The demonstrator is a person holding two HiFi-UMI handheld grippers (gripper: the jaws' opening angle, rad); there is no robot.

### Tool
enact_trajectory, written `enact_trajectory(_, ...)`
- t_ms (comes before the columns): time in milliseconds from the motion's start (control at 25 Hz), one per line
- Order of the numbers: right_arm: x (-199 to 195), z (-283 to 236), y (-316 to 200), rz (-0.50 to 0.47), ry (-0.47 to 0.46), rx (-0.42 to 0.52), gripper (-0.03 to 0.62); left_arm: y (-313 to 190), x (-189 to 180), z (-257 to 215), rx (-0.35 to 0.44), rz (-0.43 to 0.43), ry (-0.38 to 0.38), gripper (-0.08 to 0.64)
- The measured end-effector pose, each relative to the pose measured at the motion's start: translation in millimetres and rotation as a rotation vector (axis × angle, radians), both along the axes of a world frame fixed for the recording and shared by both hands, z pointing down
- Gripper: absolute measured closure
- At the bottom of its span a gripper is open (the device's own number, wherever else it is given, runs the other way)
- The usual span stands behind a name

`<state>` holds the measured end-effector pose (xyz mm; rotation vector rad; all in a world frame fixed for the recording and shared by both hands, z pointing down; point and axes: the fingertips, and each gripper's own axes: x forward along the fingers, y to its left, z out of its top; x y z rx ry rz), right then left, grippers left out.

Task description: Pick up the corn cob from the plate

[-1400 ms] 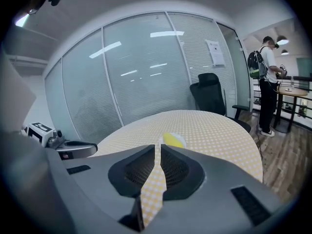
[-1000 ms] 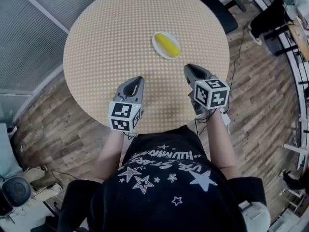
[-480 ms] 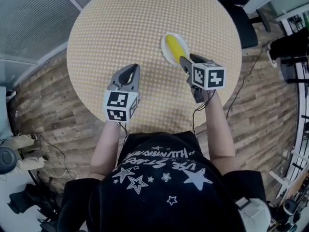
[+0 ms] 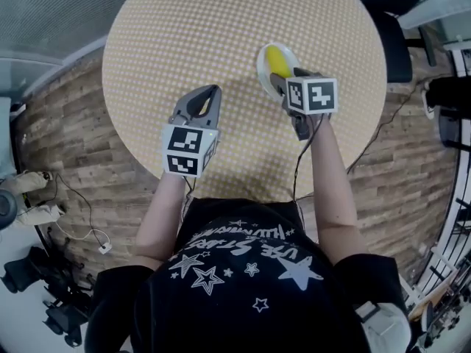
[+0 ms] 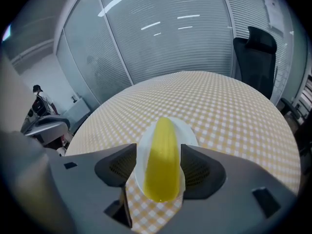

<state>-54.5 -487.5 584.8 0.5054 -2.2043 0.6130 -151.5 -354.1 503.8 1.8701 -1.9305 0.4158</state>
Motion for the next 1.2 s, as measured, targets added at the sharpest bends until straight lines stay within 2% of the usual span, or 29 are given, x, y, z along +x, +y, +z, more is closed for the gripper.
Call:
enact_trajectory(480, -19, 34, -8, -0.078, 0.172, 0.028, 0.328, -2, -6, 13, -0.026, 0.0, 0.017, 0.552)
enact_trajectory(760, -24, 43, -9, -0.143, 0.269, 0.014, 0.33, -4, -3, 17, -0.032, 0.012, 0.033, 0.552)
enact_trajectory(960, -15, 49, -21, -0.131, 0.369, 0.073, 0.33, -5, -1, 18, -0.032, 0.015, 0.037, 0.552)
enact_trajectory(1200, -24, 51, -13, -0.17, 0.325, 0.026, 0.33, -4, -2, 19, -0.035, 0.016, 0.042, 0.552)
